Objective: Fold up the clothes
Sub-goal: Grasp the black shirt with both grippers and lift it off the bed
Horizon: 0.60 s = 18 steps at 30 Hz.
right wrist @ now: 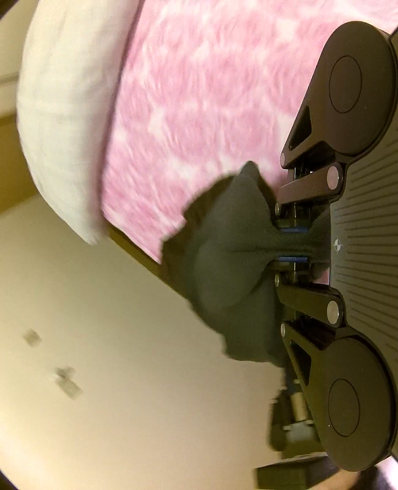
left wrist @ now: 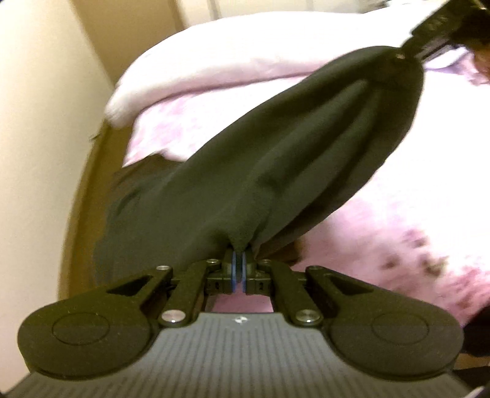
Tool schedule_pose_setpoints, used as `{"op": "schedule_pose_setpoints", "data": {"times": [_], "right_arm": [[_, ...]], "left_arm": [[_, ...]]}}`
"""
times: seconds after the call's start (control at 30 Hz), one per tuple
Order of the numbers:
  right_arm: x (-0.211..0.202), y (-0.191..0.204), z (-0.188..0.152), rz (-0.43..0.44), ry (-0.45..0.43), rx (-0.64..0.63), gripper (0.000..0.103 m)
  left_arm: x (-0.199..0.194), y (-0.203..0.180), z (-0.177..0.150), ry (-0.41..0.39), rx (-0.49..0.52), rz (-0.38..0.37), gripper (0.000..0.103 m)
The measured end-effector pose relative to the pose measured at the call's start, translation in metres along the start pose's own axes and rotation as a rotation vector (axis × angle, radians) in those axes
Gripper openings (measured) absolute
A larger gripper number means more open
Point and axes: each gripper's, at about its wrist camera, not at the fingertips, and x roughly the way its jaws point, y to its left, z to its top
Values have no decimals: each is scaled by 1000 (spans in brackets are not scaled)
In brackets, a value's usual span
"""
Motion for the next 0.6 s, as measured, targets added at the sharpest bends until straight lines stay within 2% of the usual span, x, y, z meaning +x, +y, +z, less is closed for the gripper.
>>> {"op": "schedule_pose_setpoints", "data": {"times": [0.17, 0.27, 0.4, 0.5, 0.6], "right_arm": [[-97, -38, -9, -84, -106, 48, 11], [-163, -67, -24, -142, -172, 69, 11], [-268, -116, -71, -215, -264, 115, 11], [-351, -158, -115, -263, -330, 148, 12], [-437, -201, -156, -342, -373, 165, 12]], "left_arm": [[-14, -82, 47, -73, 89, -151, 1], [-5, -151, 85, -114, 145, -240, 1], [-9, -254, 123, -149, 239, -345, 1], [-16, -350, 148, -157, 297, -431, 1], [-11, -443, 181, -172, 312, -566, 1]]}}
